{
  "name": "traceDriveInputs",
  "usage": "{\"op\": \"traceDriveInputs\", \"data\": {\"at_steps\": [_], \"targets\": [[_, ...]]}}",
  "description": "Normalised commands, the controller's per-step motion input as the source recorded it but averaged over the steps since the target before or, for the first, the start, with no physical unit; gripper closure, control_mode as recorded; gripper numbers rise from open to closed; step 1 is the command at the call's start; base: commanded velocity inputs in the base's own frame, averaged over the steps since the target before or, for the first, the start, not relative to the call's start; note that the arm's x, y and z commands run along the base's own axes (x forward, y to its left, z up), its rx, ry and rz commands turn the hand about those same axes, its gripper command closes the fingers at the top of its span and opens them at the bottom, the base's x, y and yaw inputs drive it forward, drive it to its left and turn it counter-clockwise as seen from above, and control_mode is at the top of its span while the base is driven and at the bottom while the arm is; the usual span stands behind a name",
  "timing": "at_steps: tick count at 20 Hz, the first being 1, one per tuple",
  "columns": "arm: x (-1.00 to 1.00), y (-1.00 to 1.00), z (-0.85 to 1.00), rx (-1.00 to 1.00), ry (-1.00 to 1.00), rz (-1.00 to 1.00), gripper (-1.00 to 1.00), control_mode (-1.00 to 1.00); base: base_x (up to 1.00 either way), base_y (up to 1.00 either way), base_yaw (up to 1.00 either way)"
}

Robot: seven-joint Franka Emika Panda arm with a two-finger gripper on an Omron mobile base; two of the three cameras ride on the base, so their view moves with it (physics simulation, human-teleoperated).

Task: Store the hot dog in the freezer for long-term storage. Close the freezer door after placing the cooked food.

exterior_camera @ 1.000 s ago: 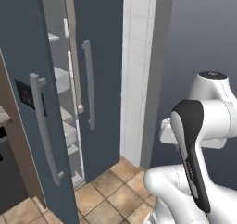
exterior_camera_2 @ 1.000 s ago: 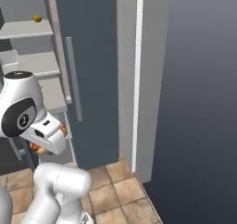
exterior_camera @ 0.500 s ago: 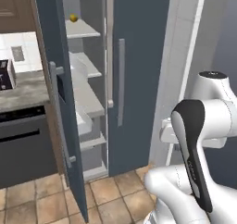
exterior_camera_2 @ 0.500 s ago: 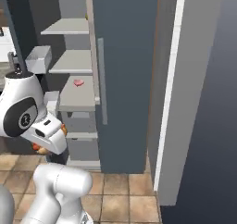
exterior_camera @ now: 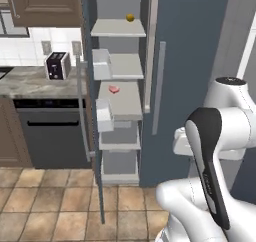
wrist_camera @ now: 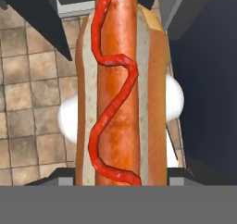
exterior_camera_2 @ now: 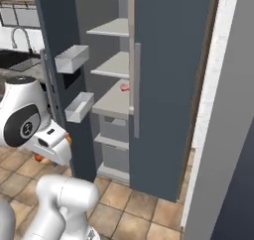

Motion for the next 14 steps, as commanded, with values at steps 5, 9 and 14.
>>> {"op": "traceDriveInputs", "data": {"at_steps": [5, 9, 14], "targets": [[0.00, 0.00, 0.00, 0.00, 0.00, 0.00, 1.00, 1.00, 0.18, -0.36, 0.40], [0.00, 0.00, 0.00, 0.00, 0.00, 0.00, 1.00, 1.00, 0.36, -0.12, 0.11], [0.00, 0.00, 0.00, 0.00, 0.00, 0.00, 1.00, 1.00, 0.56, -0.31, 0.00]]}}
